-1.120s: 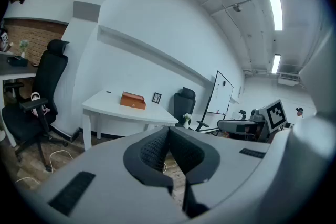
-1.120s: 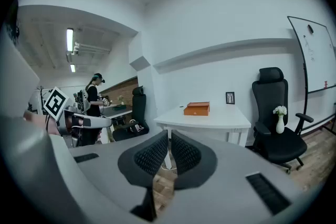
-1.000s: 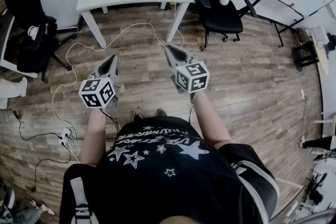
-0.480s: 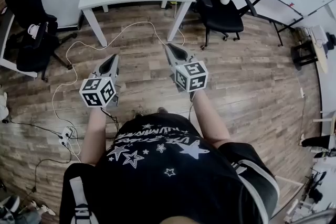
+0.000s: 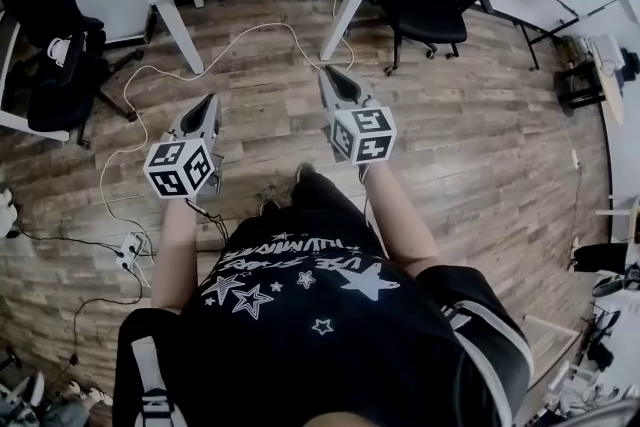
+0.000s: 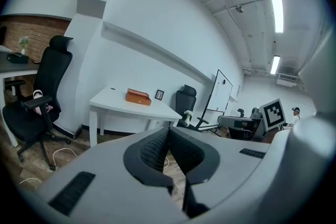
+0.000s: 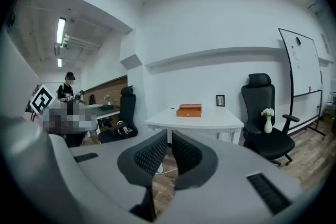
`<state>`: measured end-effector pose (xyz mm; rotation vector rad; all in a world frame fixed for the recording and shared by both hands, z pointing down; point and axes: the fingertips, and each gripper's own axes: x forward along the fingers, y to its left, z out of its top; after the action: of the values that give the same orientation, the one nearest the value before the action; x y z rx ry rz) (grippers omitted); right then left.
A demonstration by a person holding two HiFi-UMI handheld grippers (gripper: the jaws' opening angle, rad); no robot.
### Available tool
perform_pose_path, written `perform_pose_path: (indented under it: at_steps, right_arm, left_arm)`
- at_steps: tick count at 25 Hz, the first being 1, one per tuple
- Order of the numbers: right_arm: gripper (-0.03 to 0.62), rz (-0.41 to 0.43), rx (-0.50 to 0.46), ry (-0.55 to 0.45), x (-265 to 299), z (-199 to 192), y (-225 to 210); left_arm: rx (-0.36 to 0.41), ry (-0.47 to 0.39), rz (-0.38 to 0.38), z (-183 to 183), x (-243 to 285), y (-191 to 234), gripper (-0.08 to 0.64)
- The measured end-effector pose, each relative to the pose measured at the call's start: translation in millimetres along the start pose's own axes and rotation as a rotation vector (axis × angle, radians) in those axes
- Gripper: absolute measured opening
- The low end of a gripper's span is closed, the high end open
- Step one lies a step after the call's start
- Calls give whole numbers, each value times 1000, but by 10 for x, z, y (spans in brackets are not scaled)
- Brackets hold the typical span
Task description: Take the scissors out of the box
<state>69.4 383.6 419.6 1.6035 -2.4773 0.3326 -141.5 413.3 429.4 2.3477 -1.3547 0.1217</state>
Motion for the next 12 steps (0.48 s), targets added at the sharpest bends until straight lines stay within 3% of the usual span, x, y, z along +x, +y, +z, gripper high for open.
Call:
perform_pose_path:
  at_steps: [12]
  right_arm:
    - [64, -6, 35, 43, 668, -54, -416]
  left_arm:
    - [1, 51, 17, -14, 589, 241, 18]
